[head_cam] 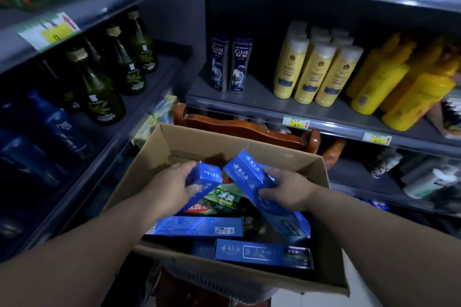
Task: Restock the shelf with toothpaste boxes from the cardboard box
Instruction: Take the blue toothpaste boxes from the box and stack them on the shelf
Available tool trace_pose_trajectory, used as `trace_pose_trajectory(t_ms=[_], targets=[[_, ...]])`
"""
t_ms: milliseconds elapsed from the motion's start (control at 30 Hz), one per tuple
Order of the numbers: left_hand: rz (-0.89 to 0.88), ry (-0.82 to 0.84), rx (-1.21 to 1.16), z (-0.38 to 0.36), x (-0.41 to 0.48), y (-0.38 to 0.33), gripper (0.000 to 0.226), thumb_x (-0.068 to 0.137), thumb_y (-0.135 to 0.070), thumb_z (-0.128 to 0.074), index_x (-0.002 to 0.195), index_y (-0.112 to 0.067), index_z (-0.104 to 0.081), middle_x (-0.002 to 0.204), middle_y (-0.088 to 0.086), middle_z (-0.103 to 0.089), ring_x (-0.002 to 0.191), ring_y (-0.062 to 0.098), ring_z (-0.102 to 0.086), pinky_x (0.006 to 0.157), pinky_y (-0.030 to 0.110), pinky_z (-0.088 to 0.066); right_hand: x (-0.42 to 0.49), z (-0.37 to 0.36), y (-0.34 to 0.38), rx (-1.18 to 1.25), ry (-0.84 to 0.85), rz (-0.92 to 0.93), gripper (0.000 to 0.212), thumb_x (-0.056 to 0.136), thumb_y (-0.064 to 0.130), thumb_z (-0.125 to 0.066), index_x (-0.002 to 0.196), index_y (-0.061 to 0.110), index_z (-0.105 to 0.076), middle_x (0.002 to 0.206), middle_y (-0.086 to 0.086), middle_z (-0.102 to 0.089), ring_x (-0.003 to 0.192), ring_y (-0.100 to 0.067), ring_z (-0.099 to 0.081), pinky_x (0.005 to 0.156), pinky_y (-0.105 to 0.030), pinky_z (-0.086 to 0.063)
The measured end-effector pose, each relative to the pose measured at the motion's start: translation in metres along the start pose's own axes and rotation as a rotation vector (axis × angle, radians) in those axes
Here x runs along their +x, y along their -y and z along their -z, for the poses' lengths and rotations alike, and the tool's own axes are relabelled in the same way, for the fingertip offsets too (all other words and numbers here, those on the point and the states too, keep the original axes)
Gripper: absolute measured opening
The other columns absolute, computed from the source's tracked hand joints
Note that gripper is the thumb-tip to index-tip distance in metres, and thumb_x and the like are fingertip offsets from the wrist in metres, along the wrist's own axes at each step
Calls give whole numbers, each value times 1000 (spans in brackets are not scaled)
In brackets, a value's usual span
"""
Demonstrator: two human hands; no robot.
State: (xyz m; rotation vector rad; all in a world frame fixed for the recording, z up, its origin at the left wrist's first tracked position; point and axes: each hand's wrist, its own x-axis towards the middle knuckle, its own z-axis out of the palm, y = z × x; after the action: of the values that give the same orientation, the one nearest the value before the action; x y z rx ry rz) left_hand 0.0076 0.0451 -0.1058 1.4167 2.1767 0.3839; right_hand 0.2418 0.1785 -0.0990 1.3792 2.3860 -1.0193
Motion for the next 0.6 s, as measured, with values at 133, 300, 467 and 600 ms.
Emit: trace_pose_trajectory(t_ms=[133,300,467,600], targets=[[23,-138,-352,33,-10,-11,59,92,-25,-63,145,-17,-37,133,-1,-53,121,14,-52,100,29,-42,-6,21,22,226,-31,99,30,95,30,-61,124,26,-55,105,8,-68,95,-14,-66,87,-26,-50],[13,-417,-658,67,-46,-30,24,93,-20,-61,115,-20,-51,89,-14,-71,81,10,-68,69,26,-54,-29,46,45,397,-22,232,20,96,30,-59,114,35,-50,84,15,-62,71,-1,-61,52,-15,-48],[-6,-598,-852,81,-106,-60,26,95,-11,-56,118,-10,-45,91,8,-69,63,5,-67,51,18,-52,-57,56,60,453,-20,388,26,92,31,-66,116,36,-59,91,9,-70,83,-12,-68,73,-25,-54],[64,-731,-871,77,-157,-71,29,92,-22,-62,115,-17,-46,101,11,-70,91,23,-70,74,39,-58,-93,61,69,420,-2,536,27,93,26,-65,118,35,-60,96,7,-70,73,-4,-65,56,-10,-45]])
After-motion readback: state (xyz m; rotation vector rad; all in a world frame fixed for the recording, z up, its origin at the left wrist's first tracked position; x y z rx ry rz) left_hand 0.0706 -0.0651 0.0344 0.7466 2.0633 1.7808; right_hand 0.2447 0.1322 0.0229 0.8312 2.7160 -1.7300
